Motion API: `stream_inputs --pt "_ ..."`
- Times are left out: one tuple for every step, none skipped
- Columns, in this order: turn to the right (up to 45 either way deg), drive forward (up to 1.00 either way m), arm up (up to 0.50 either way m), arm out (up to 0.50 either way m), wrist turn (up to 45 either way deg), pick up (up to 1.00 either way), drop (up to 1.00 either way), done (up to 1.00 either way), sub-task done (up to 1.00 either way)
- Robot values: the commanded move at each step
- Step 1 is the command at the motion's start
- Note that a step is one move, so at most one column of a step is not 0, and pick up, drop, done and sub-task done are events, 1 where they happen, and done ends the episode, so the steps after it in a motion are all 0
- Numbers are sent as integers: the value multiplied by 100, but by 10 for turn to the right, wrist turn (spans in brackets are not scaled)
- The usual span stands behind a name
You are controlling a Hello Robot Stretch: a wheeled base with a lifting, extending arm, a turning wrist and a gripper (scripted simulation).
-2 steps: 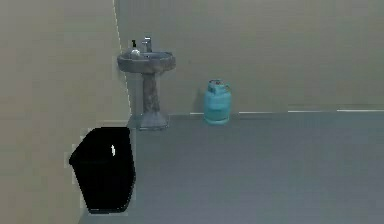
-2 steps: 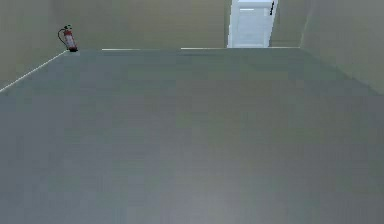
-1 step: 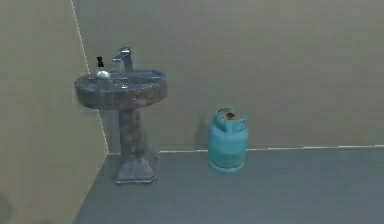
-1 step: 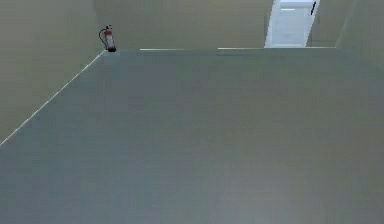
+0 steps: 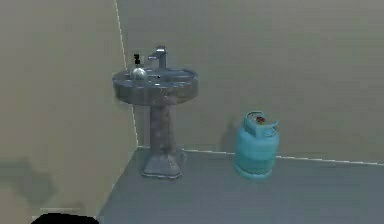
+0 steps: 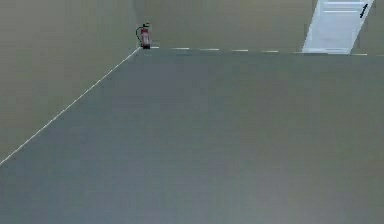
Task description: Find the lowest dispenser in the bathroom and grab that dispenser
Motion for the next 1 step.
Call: stream_inputs --pt "0 80 0 0 0 0 0 0 0"
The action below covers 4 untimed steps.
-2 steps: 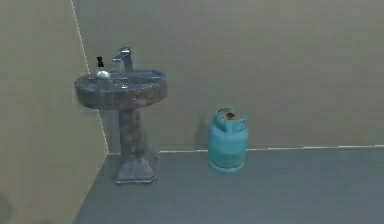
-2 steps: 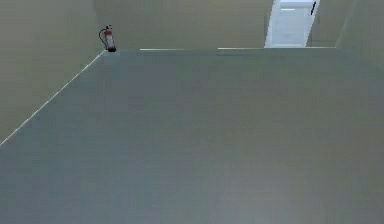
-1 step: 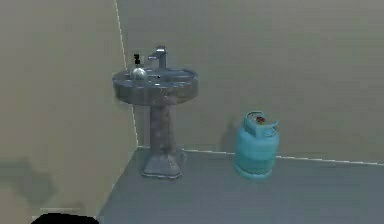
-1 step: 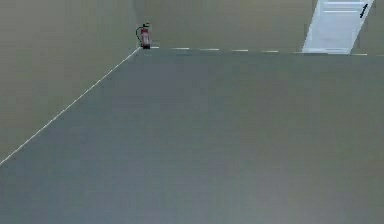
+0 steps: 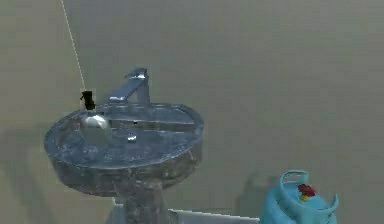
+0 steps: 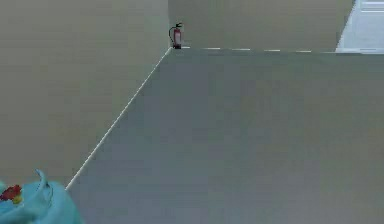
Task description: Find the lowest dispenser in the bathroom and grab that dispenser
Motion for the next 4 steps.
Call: stream_inputs --pt "-450 0 0 0 0 0 0 0 0" --pt "-450 0 0 0 0 0 0 0 0" --pt "-240 0 0 0 0 0 0 0 0" --pt "450 0 0 0 0 0 0 0 0"
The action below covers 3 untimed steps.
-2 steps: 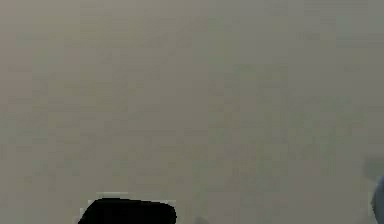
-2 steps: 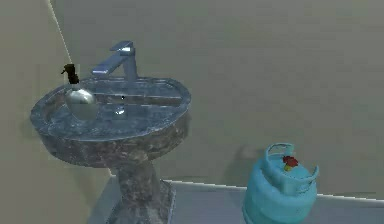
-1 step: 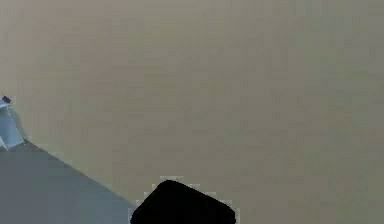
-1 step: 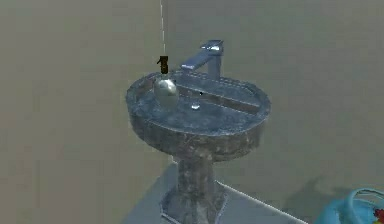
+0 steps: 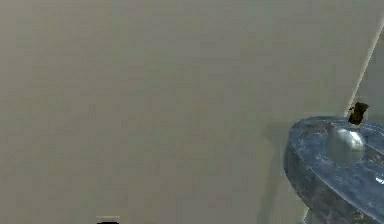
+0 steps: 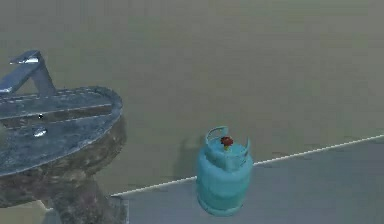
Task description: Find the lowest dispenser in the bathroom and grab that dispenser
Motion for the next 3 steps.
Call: stream_inputs --pt "450 0 0 0 0 0 0 0 0" --pt "390 0 0 0 0 0 0 0 0" --pt "0 50 0 0 0 0 0 0 0"
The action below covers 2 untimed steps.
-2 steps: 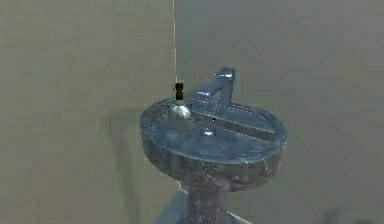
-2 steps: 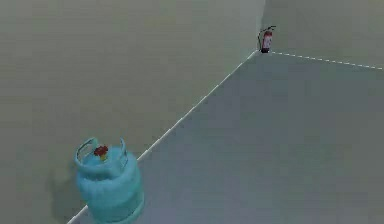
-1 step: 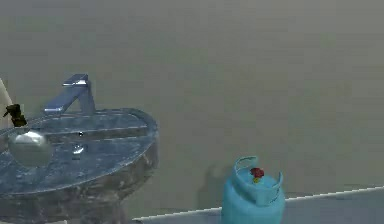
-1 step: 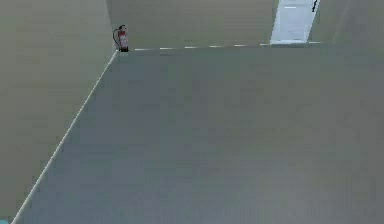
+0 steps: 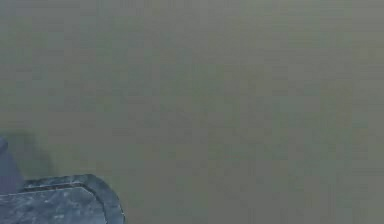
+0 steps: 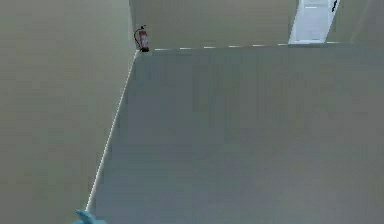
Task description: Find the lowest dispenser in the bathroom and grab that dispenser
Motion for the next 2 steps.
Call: stream_inputs --pt "-450 0 0 0 0 0 0 0 0" --pt "-450 0 0 0 0 0 0 0 0"
